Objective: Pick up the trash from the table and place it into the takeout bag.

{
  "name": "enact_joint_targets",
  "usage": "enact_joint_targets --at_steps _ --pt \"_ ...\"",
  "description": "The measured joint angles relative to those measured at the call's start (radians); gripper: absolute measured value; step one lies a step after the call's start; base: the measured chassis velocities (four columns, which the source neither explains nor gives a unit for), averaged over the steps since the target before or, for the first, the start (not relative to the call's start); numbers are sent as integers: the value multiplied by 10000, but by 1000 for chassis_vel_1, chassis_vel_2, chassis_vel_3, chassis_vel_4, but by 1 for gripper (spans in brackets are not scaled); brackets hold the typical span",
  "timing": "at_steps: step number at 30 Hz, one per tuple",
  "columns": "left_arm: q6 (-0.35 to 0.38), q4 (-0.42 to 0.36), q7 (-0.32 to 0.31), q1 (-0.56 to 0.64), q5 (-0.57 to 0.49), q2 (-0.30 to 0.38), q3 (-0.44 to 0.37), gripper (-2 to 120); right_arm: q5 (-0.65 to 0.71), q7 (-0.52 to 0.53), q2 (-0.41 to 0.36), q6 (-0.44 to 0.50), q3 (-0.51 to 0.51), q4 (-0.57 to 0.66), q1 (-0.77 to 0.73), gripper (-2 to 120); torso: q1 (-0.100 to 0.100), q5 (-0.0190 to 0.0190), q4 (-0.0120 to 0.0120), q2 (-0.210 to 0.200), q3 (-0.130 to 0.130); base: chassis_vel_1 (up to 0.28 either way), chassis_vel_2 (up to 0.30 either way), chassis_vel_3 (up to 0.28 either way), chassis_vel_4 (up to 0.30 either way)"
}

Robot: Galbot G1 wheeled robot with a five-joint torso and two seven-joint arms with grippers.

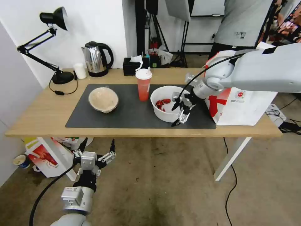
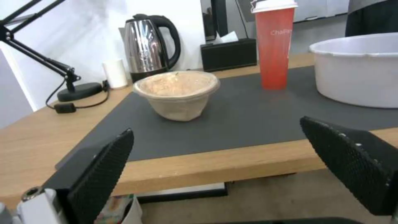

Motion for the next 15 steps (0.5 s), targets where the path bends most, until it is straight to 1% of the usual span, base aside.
enact_joint_targets --at_steps 15 --pt "0 0 0 0 0 0 0 100 -301 -2 -100 23 395 -394 -581 100 -1 -2 0 0 0 0 0 0 0"
